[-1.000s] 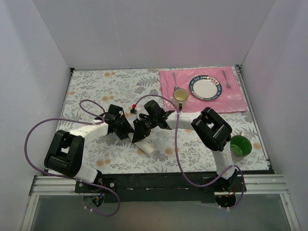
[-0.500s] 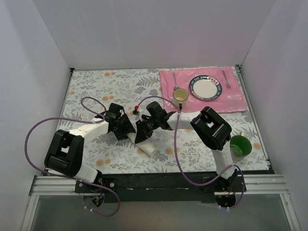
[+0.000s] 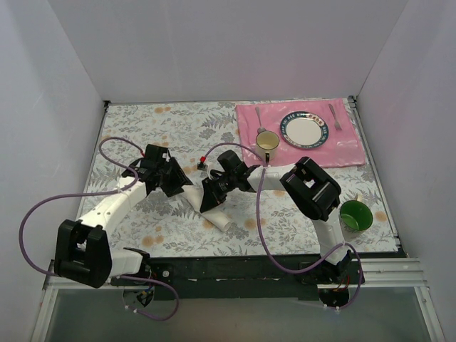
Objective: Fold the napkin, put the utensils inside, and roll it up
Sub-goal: Roll the napkin with the utensil
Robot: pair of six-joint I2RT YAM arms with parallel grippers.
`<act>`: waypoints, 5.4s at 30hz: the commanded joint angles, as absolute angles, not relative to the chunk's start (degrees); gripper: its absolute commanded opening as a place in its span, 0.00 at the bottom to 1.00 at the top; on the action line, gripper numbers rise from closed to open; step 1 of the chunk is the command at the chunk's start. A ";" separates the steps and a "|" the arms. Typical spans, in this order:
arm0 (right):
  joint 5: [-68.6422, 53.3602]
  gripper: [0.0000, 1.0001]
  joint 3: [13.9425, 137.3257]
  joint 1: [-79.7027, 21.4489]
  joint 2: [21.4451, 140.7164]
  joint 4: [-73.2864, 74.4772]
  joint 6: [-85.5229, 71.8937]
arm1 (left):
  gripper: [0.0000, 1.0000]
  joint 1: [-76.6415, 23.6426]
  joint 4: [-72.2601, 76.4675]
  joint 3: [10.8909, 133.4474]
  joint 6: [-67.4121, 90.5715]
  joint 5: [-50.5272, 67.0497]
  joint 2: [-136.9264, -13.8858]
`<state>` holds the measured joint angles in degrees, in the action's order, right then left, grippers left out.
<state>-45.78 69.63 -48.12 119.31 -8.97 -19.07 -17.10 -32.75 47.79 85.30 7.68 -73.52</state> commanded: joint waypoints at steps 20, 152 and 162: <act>-43.95 0.19 70.31 -47.72 122.26 -5.71 -16.35 | 0.18 -0.80 11.68 21.01 96.41 32.60 -78.66; -39.46 0.18 59.24 -41.75 90.79 13.80 -5.54 | 0.61 -12.04 -21.89 31.56 104.50 19.34 -63.54; -40.69 0.17 57.39 -39.38 88.68 13.80 -4.83 | 0.56 -12.13 -17.05 29.88 103.80 18.81 -66.97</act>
<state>-39.00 57.91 -40.03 91.18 13.78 -6.04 -12.12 -19.66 30.46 103.96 19.99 -66.28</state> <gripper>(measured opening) 0.175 0.569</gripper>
